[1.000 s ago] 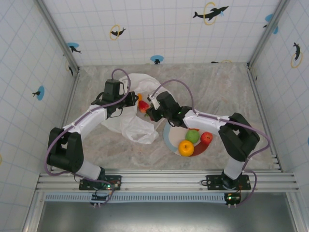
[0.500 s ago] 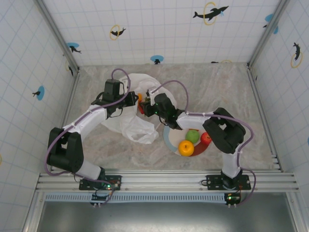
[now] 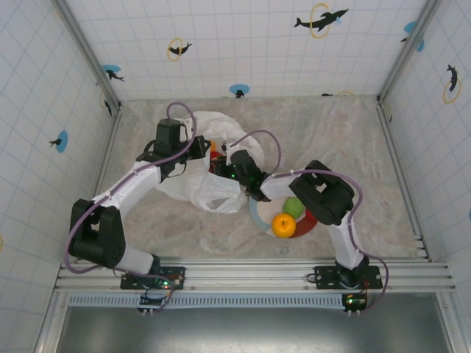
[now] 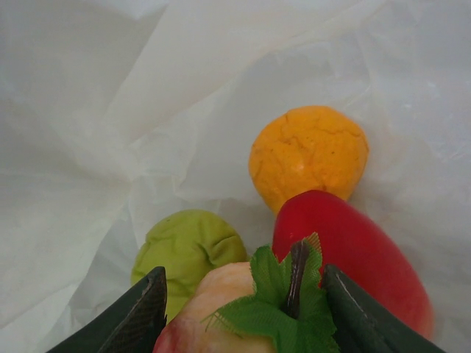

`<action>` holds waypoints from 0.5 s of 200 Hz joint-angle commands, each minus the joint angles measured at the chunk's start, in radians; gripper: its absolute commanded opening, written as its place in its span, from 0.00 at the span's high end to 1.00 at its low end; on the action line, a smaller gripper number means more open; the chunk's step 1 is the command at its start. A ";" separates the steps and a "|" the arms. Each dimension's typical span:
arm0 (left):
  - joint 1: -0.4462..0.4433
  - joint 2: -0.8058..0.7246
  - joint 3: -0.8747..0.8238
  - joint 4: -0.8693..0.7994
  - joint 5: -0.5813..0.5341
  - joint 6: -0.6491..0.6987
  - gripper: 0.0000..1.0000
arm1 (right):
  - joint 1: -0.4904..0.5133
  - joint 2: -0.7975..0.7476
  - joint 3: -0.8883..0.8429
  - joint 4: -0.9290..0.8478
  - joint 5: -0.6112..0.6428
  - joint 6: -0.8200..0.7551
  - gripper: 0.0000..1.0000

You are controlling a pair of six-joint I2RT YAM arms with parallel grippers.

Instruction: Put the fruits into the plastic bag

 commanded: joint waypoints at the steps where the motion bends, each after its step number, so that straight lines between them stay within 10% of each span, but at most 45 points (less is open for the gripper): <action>1: -0.004 -0.024 -0.008 0.022 0.001 -0.014 1.00 | 0.011 0.030 0.048 0.058 -0.032 0.023 0.49; 100: -0.004 -0.025 -0.008 0.013 -0.003 -0.008 1.00 | 0.005 0.013 0.069 -0.008 -0.105 -0.009 0.26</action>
